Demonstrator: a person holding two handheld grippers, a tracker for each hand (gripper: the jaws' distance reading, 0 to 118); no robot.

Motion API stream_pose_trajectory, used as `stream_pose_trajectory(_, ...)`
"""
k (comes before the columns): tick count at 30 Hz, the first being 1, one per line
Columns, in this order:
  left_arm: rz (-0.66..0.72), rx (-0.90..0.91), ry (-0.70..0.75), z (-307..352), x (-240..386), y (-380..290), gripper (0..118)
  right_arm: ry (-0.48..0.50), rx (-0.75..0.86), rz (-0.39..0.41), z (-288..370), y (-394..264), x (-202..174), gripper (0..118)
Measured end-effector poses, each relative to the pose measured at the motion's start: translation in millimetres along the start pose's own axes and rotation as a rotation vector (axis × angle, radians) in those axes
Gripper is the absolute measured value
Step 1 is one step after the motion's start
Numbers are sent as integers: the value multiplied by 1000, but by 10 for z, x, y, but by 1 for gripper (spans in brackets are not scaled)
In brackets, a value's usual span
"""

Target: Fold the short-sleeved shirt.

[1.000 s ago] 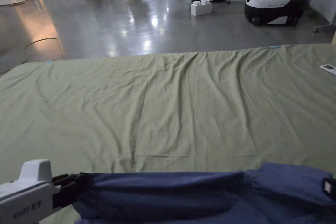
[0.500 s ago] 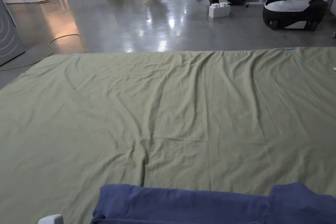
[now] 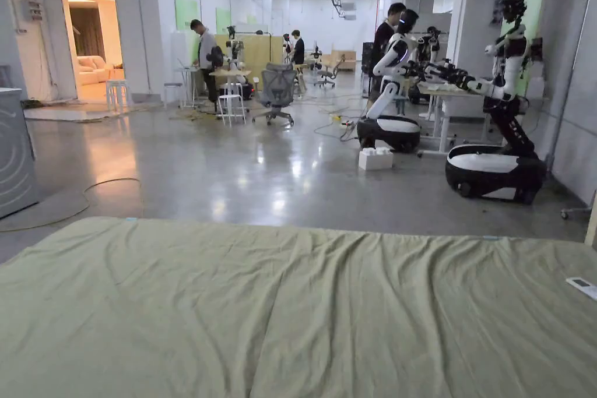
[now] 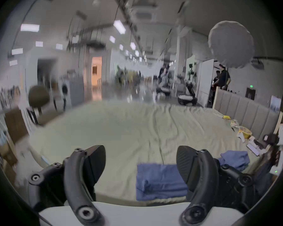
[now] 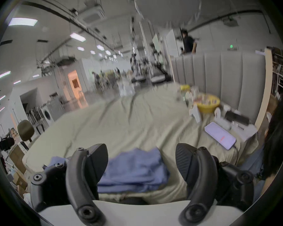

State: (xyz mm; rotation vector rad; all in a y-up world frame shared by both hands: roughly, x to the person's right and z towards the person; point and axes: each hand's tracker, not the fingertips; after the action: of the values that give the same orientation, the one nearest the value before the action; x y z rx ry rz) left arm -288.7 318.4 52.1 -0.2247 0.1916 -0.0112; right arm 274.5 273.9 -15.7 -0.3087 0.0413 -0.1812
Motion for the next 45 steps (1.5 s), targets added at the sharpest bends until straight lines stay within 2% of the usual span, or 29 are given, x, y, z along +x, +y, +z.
stream_pose_trajectory(2, 39, 83, 15, 223, 139, 170, 98, 50, 98, 33, 174, 142, -217, 88)
stream_pose_trajectory(5, 56, 131, -71, 260, 249, 329, 97, 119, 163, 94, 231, 302, -544, 88)
stream_pose_trajectory(8, -20, 167, -76, 270, 419, 470, 97, 150, 228, 180, 231, 437, -831, 88)
stream_pose_trajectory(13, -4, 234, -160, 272, 593, 544, 90, 190, 242, 178, 188, 496, -1076, 88)
stream_pose_trajectory(14, -8, 222, -179, 271, 617, 562, 83, 192, 244, 185, 190, 492, -1105, 87)
stream_pose_trajectory(15, -11, 223, -180, 276, 643, 569, 69, 202, 246, 190, 204, 503, -1127, 82)
stream_pose_trajectory(16, -19, 225, -180, 286, 699, 550, 45, 215, 242, 183, 205, 507, -1144, 72)
stream_pose_trajectory(17, -28, 217, -189, 272, 727, 553, 7, 224, 236, 179, 203, 508, -1156, 54)
stream_pose_trajectory(18, -35, 215, -179, 268, 769, 543, 4, 234, 224, 180, 200, 507, -1168, 41)
stream_pose_trajectory(20, -45, 189, -213, 263, 764, 532, 2, 225, 211, 192, 219, 482, -1201, 5)
stream_pose_trajectory(22, -44, 194, -199, 265, 806, 515, 0, 208, 271, 287, 244, 526, -1238, 2)
stream_pose_trajectory(23, -45, 181, -212, 256, 803, 521, 0, 224, 169, 235, 205, 482, -1235, 0)
stream_pose_trajectory(24, -42, 185, -209, 265, 803, 534, 0, 205, 203, 252, 215, 473, -1258, 0)
stream_pose_trajectory(25, -36, 183, -211, 255, 799, 540, 0, 195, 274, 313, 244, 507, -1276, 0)
stream_pose_trajectory(27, -25, 177, -226, 234, 790, 557, 0, 219, 198, 238, 213, 487, -1241, 0)
stream_pose_trajectory(32, -8, 196, -224, 236, 740, 556, 0, 213, 223, 253, 215, 505, -1244, 0)
stream_pose_trajectory(36, 21, 201, -233, 231, 681, 557, 0, 224, 217, 221, 209, 488, -1229, 0)
stream_pose_trajectory(41, 47, 178, -243, 176, 565, 494, 0, 221, 204, 231, 189, 477, -1240, 0)
stream_pose_trajectory(45, 216, 116, -303, 67, 303, 338, 0, 233, 159, 226, 111, 411, -1212, 0)
